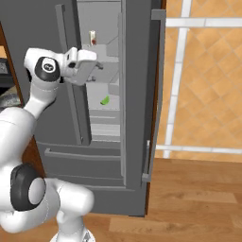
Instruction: Grab a lemon wedge from the fridge and one ice cube from the ice bowl, and put them in the glass of lemonade.
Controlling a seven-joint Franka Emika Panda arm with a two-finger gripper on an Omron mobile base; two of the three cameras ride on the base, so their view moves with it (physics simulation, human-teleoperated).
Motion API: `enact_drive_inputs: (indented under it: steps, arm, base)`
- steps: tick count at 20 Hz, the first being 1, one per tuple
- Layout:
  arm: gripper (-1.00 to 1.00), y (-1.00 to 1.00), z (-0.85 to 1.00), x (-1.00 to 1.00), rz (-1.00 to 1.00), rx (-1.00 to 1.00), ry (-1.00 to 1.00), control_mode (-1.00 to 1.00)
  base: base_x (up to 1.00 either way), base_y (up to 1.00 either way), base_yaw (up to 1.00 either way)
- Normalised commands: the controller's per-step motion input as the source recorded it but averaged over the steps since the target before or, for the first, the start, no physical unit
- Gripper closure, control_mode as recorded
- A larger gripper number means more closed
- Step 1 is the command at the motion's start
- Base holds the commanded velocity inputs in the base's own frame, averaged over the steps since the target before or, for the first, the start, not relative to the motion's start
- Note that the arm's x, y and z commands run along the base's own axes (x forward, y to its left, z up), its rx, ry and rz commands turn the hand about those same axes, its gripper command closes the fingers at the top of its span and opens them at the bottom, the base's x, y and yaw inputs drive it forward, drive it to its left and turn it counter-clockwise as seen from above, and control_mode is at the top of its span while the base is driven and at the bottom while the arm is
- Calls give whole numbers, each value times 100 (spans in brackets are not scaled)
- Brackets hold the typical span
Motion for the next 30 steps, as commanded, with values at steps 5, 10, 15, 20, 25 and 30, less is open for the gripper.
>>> enact_drive_inputs:
  steps: [5,10,15,20,25,30]
  arm:
    - [-100,-97,-8,0,-7,4,4,-100]
    - [-100,-100,-13,-15,-8,8,7,-100]
    - [-100,-51,-17,-3,-4,5,6,-100]
    - [-100,90,3,-30,2,0,-5,-100]
    - [-100,100,-35,1,14,16,-15,-100]
    - [-100,97,-74,28,40,55,-5,-100]
  base:
    - [0,0,0]
    - [0,0,0]
    - [0,0,0]
    - [0,0,0]
    - [0,0,0]
    - [0,0,0]
